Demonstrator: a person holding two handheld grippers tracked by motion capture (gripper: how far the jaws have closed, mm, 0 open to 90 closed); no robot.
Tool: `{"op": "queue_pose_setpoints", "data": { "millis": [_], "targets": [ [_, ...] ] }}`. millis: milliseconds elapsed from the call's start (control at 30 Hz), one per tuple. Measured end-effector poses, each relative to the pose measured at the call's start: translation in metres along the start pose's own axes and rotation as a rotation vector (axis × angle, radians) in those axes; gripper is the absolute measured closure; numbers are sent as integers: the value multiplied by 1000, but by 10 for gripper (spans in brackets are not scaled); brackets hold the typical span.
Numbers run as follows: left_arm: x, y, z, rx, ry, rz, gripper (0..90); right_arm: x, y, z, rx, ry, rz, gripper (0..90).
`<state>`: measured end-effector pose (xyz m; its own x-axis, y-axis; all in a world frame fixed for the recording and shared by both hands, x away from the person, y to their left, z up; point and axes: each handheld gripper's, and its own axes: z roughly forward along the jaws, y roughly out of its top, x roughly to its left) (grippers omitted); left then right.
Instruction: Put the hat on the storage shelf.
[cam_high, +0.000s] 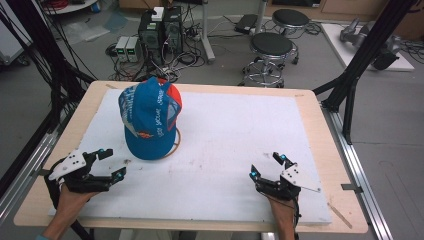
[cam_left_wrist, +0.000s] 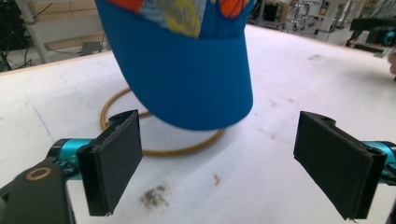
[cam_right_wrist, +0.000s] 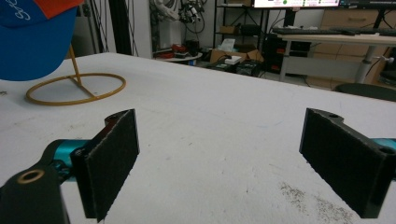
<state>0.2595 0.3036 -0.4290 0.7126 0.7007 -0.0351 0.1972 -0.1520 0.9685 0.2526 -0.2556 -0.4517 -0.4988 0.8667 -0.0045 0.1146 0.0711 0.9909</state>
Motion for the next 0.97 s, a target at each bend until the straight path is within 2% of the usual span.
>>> {"op": "queue_pose_setpoints", "data": {
  "millis": [200,467,600,967],
  "targets": [
    [-1,-9,-4,-27,20,5,156,0,0,-1,-3,-4,4,108],
    [-5,-21,-4,-33,44,8,156,0,0,-1,-10,-3,4,108],
    [-6,-22,-5,-50,54,15,156,0,0,-1,-9,-6,7,108],
    [-7,-22,-5,-41,60,20,157,0,0,-1,-10,-6,6,109]
  ]
}}
